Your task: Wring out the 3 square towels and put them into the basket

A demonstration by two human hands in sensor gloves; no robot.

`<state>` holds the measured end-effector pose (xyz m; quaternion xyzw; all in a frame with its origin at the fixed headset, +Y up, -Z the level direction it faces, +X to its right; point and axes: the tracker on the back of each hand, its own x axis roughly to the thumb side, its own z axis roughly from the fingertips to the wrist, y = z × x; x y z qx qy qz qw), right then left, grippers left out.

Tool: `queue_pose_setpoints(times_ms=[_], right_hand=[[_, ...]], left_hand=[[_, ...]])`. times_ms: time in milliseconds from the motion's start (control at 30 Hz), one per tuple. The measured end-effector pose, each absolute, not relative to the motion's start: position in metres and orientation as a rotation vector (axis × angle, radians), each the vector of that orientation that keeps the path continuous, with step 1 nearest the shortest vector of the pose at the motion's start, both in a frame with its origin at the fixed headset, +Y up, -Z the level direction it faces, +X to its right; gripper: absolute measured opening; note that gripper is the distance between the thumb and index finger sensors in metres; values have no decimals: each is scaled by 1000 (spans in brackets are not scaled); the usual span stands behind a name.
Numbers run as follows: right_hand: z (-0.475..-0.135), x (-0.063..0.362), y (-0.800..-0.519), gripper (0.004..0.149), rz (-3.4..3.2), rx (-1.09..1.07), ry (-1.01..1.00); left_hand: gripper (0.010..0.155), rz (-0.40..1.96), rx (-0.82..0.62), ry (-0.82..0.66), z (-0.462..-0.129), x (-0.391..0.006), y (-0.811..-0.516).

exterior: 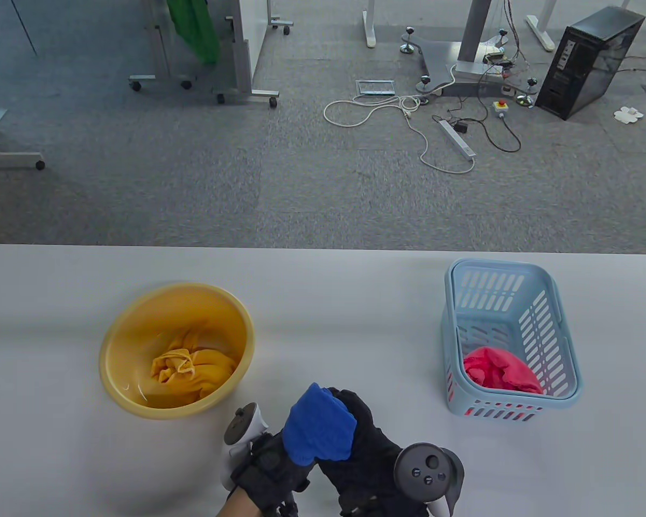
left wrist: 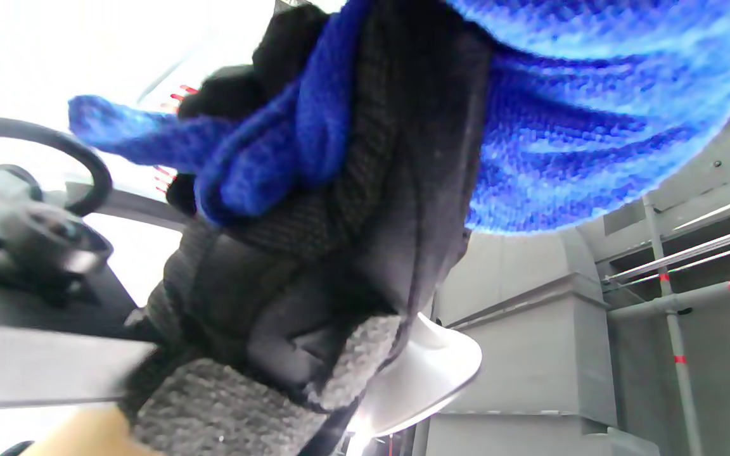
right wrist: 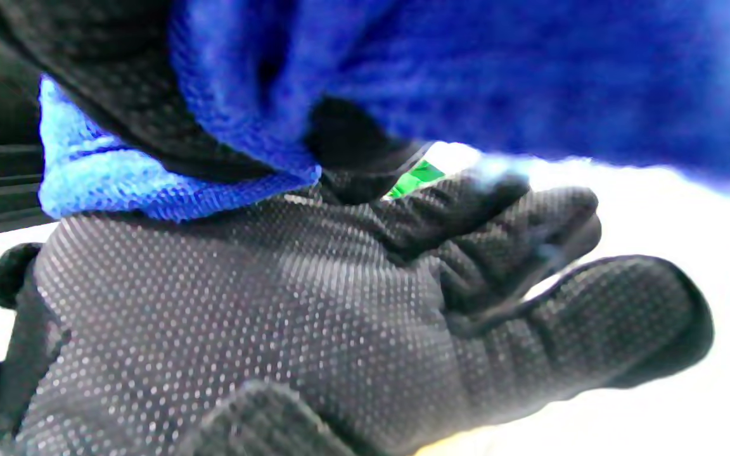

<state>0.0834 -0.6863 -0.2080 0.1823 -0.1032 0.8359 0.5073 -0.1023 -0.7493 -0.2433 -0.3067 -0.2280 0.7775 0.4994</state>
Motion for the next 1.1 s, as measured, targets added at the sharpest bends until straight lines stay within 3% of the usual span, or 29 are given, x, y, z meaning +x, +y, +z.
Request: queue_pose_setpoints(times_ms=[167,267,567,867,1100], right_hand=[[-209,93,-681,91,2035,444,-303],[-210,97,-681,91,2031,428,-316],[-210,106,-679,93,2099,349,-376],[-209,122,-677,92,2024,240,-414],[-203,121,-668,92,2233,250,-598]], left_hand=[[89,1831,-697,-572,-247,-103,-752],[87,1836,-750,-599,-249,-103,-753],[86,1670,-795,-427,-253,-120,-760],[81,1779,-778,-295,-254,-131,-764],[87,1839,-751,-313,-255,-135,-763]])
